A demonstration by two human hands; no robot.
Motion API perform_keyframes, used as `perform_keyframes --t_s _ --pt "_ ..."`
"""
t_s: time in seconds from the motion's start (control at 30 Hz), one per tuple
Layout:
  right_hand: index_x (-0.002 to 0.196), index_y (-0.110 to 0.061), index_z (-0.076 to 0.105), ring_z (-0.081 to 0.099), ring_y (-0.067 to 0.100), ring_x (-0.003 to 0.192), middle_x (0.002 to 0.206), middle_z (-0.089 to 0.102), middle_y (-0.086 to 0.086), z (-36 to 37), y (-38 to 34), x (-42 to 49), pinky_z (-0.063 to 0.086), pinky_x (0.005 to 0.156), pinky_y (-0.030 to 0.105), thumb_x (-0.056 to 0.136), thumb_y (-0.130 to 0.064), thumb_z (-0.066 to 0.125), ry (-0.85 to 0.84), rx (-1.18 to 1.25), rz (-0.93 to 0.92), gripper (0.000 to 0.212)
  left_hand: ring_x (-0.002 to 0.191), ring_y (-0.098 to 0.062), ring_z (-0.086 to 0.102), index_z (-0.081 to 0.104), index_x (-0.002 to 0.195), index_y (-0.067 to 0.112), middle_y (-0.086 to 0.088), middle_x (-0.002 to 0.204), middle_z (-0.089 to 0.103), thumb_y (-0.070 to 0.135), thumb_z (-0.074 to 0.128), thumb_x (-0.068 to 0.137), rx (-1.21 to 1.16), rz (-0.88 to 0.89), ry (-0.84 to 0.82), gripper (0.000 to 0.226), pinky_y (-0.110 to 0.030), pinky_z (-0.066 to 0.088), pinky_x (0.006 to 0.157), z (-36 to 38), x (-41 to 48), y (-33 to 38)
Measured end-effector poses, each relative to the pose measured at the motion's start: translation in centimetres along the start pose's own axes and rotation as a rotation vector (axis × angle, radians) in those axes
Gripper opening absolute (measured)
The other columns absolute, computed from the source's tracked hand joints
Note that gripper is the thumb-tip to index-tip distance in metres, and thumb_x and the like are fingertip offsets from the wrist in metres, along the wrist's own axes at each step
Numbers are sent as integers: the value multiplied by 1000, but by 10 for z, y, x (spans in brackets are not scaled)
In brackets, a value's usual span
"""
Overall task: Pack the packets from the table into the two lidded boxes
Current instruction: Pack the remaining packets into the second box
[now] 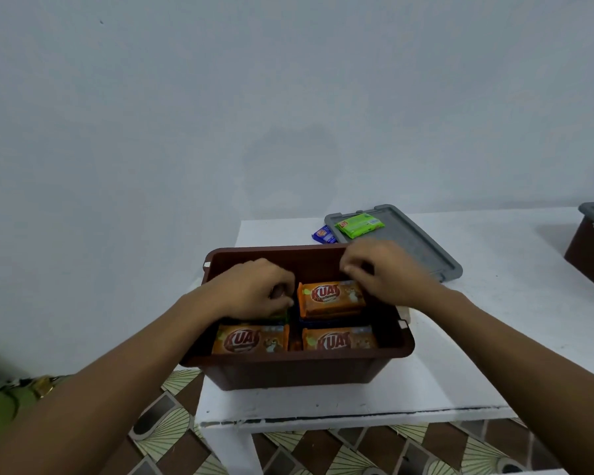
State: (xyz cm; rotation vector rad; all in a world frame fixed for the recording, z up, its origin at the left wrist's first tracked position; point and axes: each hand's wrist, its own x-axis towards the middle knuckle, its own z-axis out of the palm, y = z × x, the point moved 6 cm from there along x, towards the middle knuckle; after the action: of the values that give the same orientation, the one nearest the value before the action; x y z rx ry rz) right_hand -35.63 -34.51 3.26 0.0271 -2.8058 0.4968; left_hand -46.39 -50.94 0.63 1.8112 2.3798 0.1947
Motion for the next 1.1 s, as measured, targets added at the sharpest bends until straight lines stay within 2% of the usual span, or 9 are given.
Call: perform_keyframes --t_s 0.07,0.13,0.27,0.4,0.5,0.7,0.83,0.97,1.1 --pt "91 -15 66 57 14 84 90 65 -2 -13 40 3 45 72 30 94 -18 54 238 99 160 13 71 -4 58 62 95 31 13 80 62 37 57 93 6 -15 110 9 -34 54 66 -14 16 7" --pt "96 -12 67 59 19 90 97 68 4 -8 87 5 43 74 30 95 -14 51 271 138 303 16 74 -5 56 62 95 30 12 82 62 35 55 95 -12 -33 201 9 -35 54 69 -23 34 10" --pt "131 -16 59 52 25 125 136 58 7 30 148 4 35 100 28 95 -10 51 -162 -71 320 37 88 -11 54 61 96 28 11 95 60 34 52 96 -62 -57 273 11 -39 51 77 -29 79 7" --pt "146 -45 34 32 23 141 157 29 -2 47 193 -10 32 110 41 98 -48 41 -363 -270 408 48 101 -13 50 63 101 25 6 106 56 31 53 96 -106 -100 265 14 -36 47 81 -24 132 4" --pt "138 -54 38 39 16 134 144 42 -11 29 210 -16 40 100 45 92 -65 35 -305 -389 435 47 106 -15 48 64 106 24 2 112 54 33 52 96 -80 -149 186 18 -38 46 82 -16 173 -1" --pt "104 -38 64 59 18 101 101 54 -9 -1 257 -41 42 80 35 86 -70 40 -237 -496 434 44 106 -21 51 63 109 21 -3 114 54 36 54 96 -43 -259 21 22 -37 45 82 1 224 -21" --pt "74 -26 57 61 17 94 105 60 -9 -10 287 -56 47 68 31 81 -70 49 -141 -395 391 46 106 -25 53 62 112 15 -7 114 55 36 58 94 -13 -276 -89 28 -38 45 85 16 244 -28" --pt "71 -27 47 52 14 70 79 53 -10 -14 288 -44 33 62 29 81 -73 43 -130 -437 345 47 100 -23 54 61 107 14 -5 112 57 39 63 90 60 -263 -195 30 -35 44 80 30 260 -25" --pt "86 -24 54 51 16 76 85 55 -6 -14 284 -22 34 70 29 88 -48 55 -15 -312 300 25 85 -18 54 56 90 20 1 95 58 40 71 85 4 -170 -292 25 -32 44 73 40 274 -11"
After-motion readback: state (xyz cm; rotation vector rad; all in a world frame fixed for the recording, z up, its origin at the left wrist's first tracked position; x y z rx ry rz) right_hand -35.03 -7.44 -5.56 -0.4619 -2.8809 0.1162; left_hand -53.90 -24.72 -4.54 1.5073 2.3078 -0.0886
